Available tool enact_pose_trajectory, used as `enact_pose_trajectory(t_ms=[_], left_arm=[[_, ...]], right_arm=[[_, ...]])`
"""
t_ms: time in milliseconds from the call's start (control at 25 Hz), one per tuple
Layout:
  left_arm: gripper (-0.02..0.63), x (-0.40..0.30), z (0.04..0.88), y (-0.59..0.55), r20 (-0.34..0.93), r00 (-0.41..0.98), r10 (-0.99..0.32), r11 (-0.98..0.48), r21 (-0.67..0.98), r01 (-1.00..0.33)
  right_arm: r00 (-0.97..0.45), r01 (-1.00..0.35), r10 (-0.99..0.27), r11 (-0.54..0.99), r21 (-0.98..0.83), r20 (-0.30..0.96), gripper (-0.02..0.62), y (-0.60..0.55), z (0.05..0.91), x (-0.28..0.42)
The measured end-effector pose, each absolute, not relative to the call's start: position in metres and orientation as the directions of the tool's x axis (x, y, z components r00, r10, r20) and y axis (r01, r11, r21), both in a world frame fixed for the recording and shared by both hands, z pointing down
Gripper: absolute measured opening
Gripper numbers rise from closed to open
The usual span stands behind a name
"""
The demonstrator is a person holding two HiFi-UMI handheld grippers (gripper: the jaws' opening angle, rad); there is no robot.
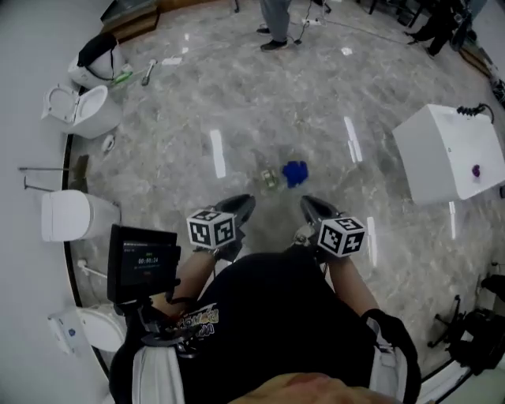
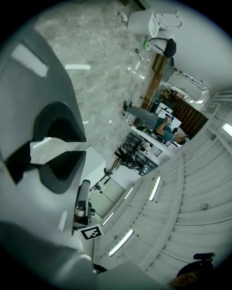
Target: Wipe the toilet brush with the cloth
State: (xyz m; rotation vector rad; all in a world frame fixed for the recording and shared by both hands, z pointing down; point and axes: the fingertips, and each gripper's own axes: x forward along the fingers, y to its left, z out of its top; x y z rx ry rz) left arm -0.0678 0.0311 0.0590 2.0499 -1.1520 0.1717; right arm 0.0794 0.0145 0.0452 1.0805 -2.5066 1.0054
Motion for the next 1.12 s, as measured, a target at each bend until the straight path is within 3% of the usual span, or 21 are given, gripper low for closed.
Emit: enact_pose_trajectory(t_ms=[360,520,800,1120], left_arm=[[0.066,-0.090,0.080,0.109,0.476,0.602,-0.641,-0.234,0.626,-0.744],[0.066,-0.082,0.072,0.098,0.450,0.581,-0.678,-0.236,0.616,-0.752],[0.067,-0.021,0.039,0.145,0.419,0.596,-0.685,-0.303,0.580,-0.756],[0.063,0.030,0.056,0.179,0.455,0.482,-0.749,-0.203,0.535,-0.820]], right_arm=[[-0.679,-0.733,-0.541,0.460,-0.500,0.496,0.002,0.093,0.056,0.034],[-0.704,-0.710,-0.521,0.529,-0.465,0.483,0.002,0.081,0.048,0.032],[-0.729,-0.682,-0.507,0.592,-0.430,0.459,0.002,0.125,0.009,0.061],[-0.769,-0.639,-0.474,0.577,-0.508,0.429,0.002,0.151,0.036,0.130]])
